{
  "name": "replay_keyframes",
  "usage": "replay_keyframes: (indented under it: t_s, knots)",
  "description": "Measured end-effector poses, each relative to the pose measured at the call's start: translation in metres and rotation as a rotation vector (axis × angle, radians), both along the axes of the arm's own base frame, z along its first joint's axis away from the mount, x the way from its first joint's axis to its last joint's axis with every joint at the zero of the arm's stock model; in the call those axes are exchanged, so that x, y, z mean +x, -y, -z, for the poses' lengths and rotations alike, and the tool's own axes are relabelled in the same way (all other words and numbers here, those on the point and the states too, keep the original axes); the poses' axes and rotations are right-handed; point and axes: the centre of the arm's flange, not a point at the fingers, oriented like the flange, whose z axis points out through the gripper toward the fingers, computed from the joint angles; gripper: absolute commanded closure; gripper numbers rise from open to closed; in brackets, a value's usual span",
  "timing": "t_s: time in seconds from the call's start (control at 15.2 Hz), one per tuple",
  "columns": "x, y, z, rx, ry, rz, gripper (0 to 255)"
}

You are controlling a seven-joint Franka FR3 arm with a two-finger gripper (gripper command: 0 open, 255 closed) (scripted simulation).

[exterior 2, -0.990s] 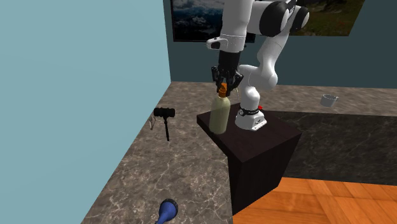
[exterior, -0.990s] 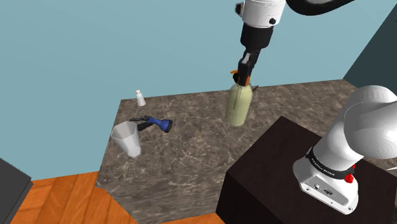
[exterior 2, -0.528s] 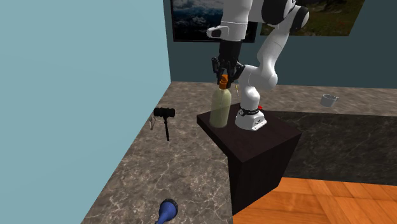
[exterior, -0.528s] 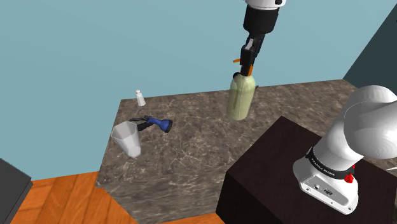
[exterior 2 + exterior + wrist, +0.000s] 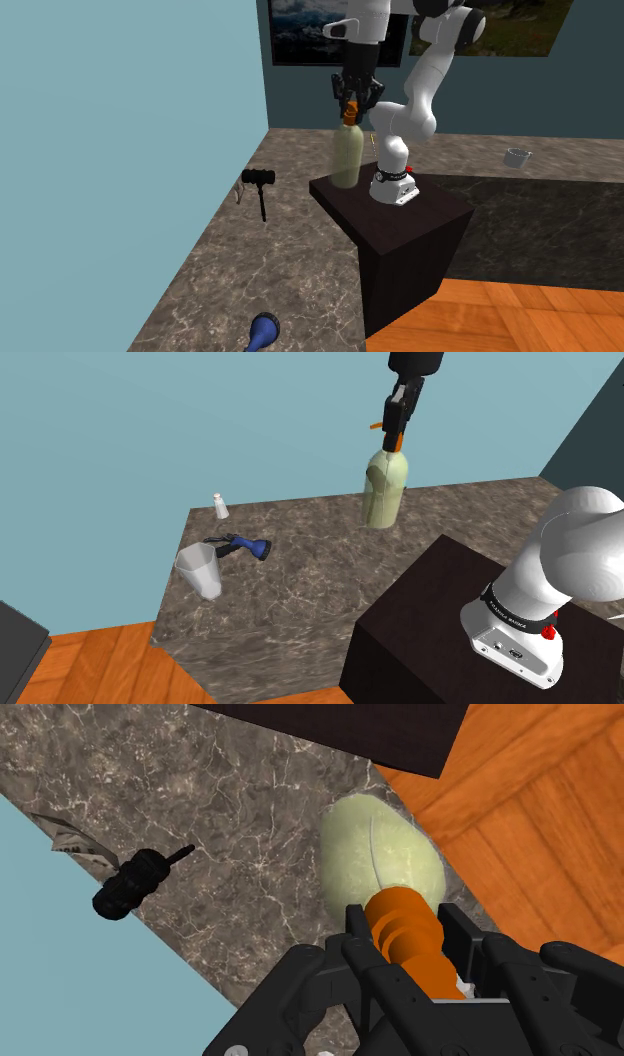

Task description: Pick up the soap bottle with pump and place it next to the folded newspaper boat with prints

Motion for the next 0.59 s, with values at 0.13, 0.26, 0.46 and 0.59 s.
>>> replay_keyframes:
  t_s: [0.13, 0.26, 0.46, 0.59]
  knots:
    - [0.008, 0.019, -0.001, 0.000, 0.000, 0.000, 255]
    - [0.017, 0.043, -0.001, 0.000, 0.000, 0.001, 255]
    - [0.031, 0.080, -0.002, 0.000, 0.000, 0.001, 255]
    - [0.037, 0.105, 0.000, 0.000, -0.001, 0.001, 255]
